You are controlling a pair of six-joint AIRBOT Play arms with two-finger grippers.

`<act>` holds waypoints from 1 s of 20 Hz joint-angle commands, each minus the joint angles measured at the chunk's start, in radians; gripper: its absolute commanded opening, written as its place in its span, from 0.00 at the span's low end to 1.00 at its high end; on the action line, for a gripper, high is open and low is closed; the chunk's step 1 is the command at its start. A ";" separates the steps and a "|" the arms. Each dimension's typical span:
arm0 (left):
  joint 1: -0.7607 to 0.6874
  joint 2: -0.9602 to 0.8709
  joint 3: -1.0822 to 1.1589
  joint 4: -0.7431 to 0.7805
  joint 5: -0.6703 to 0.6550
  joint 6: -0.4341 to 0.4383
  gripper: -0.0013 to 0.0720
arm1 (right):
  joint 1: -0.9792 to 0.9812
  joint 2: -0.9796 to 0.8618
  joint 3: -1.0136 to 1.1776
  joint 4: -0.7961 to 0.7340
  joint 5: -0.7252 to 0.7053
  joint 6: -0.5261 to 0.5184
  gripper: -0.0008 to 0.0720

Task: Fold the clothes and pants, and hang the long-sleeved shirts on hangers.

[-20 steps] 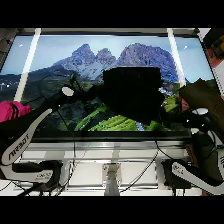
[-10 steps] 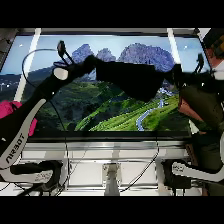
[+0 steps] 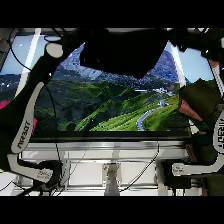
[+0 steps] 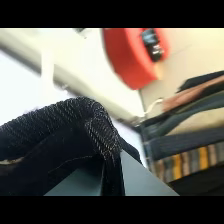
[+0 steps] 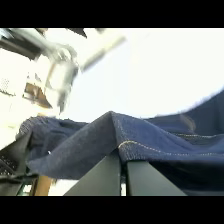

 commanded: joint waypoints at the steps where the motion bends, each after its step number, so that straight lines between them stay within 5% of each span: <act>1: 0.021 -0.074 0.180 -0.002 -0.141 0.000 0.08 | 0.010 -0.008 0.164 -0.066 -0.056 0.000 0.02; 6: 0.034 -0.089 0.193 0.002 -0.252 0.030 0.08 | 0.010 -0.009 0.252 -0.157 -0.028 0.000 0.02; 9: 0.043 -0.114 0.191 0.022 -0.402 0.079 0.08 | 0.010 -0.026 0.249 -0.252 0.112 0.005 0.03; 12: 0.045 -0.150 0.187 0.131 -0.559 0.071 0.08 | 0.010 -0.040 0.236 -0.331 0.220 0.019 0.02; 16: 0.036 -0.146 0.110 0.347 -0.611 -0.017 0.08 | 0.011 -0.037 0.151 -0.335 0.330 0.005 0.02; 20: 0.016 -0.093 -0.034 0.549 -0.660 -0.069 0.08 | 0.011 0.022 -0.081 -0.335 0.307 -0.001 0.02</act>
